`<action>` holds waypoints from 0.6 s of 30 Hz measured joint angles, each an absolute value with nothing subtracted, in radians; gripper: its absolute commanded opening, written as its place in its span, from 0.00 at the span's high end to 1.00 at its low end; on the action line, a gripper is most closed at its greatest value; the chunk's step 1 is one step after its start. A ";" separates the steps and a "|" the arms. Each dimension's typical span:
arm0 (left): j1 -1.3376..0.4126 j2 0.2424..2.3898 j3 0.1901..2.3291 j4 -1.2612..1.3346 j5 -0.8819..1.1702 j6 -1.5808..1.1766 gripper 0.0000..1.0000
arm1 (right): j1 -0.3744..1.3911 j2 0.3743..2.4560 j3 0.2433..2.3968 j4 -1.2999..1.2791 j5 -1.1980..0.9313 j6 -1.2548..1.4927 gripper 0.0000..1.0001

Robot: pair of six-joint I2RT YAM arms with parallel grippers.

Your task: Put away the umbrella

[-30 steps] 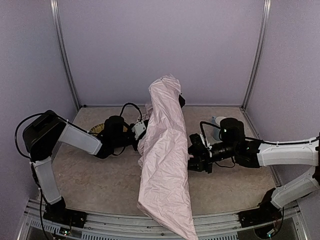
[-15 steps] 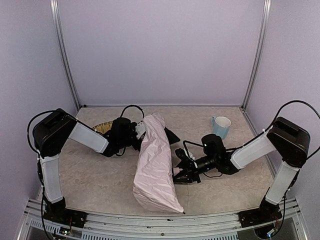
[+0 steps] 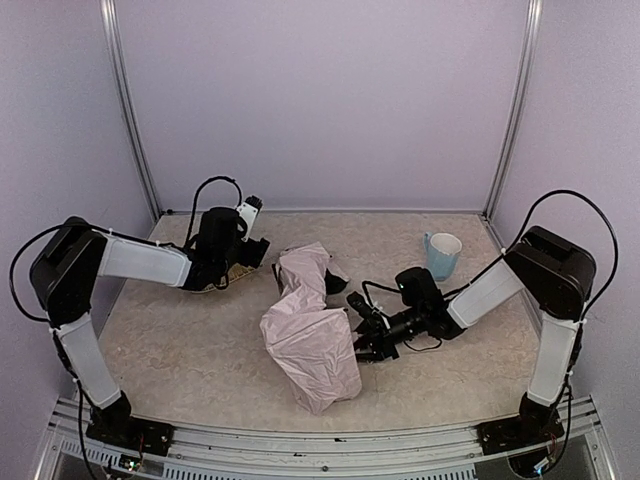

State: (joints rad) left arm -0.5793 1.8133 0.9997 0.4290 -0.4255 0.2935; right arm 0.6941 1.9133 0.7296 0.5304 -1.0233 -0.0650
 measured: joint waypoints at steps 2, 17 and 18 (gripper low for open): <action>-0.559 1.774 0.983 0.432 -0.492 0.272 0.01 | 0.692 1.914 0.731 0.505 -1.016 -0.065 1.00; -0.887 1.089 0.738 0.368 0.055 0.262 0.01 | 0.684 1.931 0.787 0.404 -1.013 -0.050 1.00; -0.916 1.082 0.726 0.364 0.113 0.258 0.01 | 0.684 1.932 0.791 0.399 -1.013 -0.050 1.00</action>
